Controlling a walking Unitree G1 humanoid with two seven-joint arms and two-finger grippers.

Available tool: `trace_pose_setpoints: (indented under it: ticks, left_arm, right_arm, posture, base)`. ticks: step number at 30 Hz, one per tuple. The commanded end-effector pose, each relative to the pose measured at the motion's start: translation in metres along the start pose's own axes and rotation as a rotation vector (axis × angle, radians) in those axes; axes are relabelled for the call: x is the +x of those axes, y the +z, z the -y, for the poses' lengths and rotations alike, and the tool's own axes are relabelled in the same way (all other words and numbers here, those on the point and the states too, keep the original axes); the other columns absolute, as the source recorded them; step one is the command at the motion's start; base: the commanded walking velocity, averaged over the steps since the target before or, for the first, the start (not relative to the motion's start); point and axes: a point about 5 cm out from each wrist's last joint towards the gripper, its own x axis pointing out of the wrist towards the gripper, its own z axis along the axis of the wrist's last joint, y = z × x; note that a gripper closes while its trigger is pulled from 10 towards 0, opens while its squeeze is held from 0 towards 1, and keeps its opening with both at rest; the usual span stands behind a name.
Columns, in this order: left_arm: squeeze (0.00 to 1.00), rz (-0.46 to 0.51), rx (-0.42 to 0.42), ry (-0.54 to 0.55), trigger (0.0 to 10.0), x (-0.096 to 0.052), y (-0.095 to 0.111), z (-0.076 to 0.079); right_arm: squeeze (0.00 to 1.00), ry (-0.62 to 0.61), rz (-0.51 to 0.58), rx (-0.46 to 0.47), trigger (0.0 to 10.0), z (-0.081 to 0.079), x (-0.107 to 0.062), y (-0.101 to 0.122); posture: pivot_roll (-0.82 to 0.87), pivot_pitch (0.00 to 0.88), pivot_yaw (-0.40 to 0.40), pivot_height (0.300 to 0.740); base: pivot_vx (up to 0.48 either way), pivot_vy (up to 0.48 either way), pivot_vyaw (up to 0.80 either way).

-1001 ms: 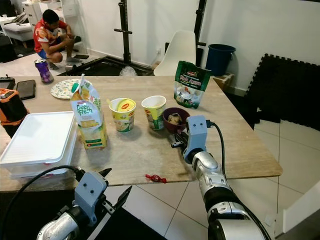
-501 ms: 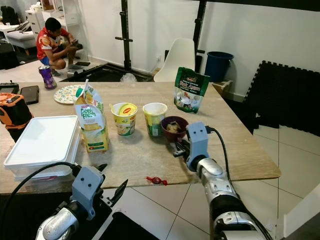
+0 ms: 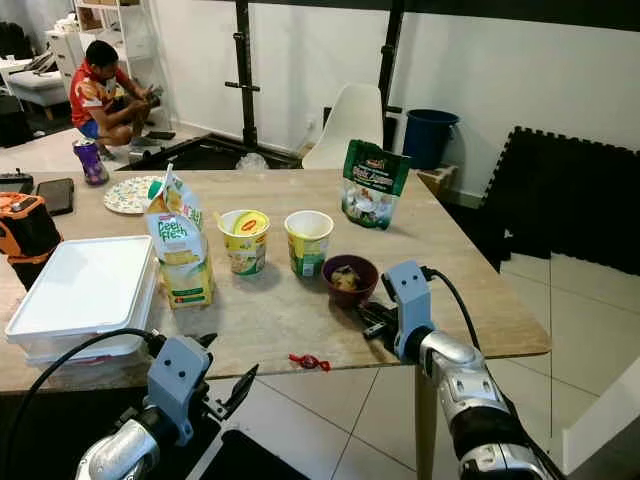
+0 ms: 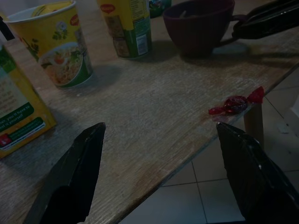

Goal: Restocking fridge

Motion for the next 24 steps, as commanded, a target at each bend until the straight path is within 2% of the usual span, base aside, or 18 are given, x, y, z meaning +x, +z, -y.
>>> trace_pose_setpoints:
  ticks: [1, 4, 7, 8, 9, 12, 18, 20, 21, 22, 24]
  left_arm:
    - [0.00, -0.001, -0.020, -0.009, 10.0, -0.002, -0.001, 0.005]
    - [0.00, 0.000, -0.021, -0.009, 10.0, -0.002, -0.001, 0.004]
    - [0.00, 0.000, -0.025, -0.008, 10.0, -0.002, -0.001, 0.004]
    - [0.00, 0.000, -0.025, -0.008, 10.0, -0.002, -0.001, 0.004]
    - [0.00, 0.000, -0.027, -0.009, 10.0, -0.003, -0.001, 0.005]
    - [0.00, -0.001, -0.029, -0.010, 10.0, -0.003, -0.002, 0.005]
    - [0.00, -0.003, -0.029, -0.010, 10.0, -0.004, -0.002, 0.006]
    - [0.00, -0.003, -0.027, -0.008, 10.0, -0.004, -0.002, 0.005]
    - [0.00, -0.003, -0.026, -0.007, 10.0, -0.005, -0.002, 0.005]
    - [0.00, -0.003, -0.025, -0.006, 10.0, -0.005, -0.002, 0.005]
    - [0.00, -0.003, -0.023, -0.006, 10.0, -0.005, -0.002, 0.005]
  right_arm:
    - [0.00, 0.061, -0.018, 0.020, 0.0, -0.004, -0.002, -0.005]
    - [0.00, 0.123, -0.010, 0.036, 0.0, -0.008, -0.005, -0.004]
    - [0.00, 0.238, -0.011, 0.047, 0.0, -0.017, -0.010, -0.003]
    - [0.00, 0.238, -0.011, 0.047, 0.0, -0.017, -0.010, -0.003]
    - [0.00, 0.296, -0.026, 0.051, 0.0, -0.022, -0.013, -0.006]
    - [0.00, 0.320, -0.046, 0.044, 0.0, -0.025, -0.015, -0.009]
    - [0.00, 0.257, -0.070, 0.032, 0.0, -0.022, -0.014, -0.014]
    - [0.00, 0.190, -0.052, 0.029, 0.3, -0.019, -0.011, -0.013]
    - [0.00, 0.140, -0.046, 0.032, 1.2, -0.015, -0.010, -0.012]
    - [0.00, 0.105, -0.043, 0.034, 1.4, -0.013, -0.009, -0.012]
    - [0.00, 0.076, -0.039, 0.038, 3.0, -0.011, -0.008, -0.012]
  posture:
    - [0.06, 0.086, -0.015, 0.734]
    - [0.06, 0.086, -0.015, 0.734]
    - [0.06, 0.088, -0.015, 0.734]
    - [0.06, 0.088, -0.015, 0.734]
    - [0.06, 0.092, -0.013, 0.734]
    - [0.06, 0.092, -0.013, 0.734]
    - [0.06, 0.092, -0.013, 0.734]
    - [0.06, 0.097, -0.015, 0.734]
    - [0.06, 0.097, -0.015, 0.734]
    - [0.06, 0.097, -0.015, 0.734]
    - [0.06, 0.094, -0.015, 0.734]
  base:
    - [0.000, 0.000, 0.00]
    - [0.000, 0.000, 0.00]
    - [0.000, 0.000, 0.00]
    - [0.000, 0.000, 0.00]
    - [0.000, 0.000, 0.00]
    - [0.000, 0.000, 0.00]
    - [0.000, 0.000, 0.00]
    - [0.000, 0.000, 0.00]
    - [0.000, 0.000, 0.00]
    - [0.000, 0.000, 0.00]
    - [0.000, 0.000, 0.00]
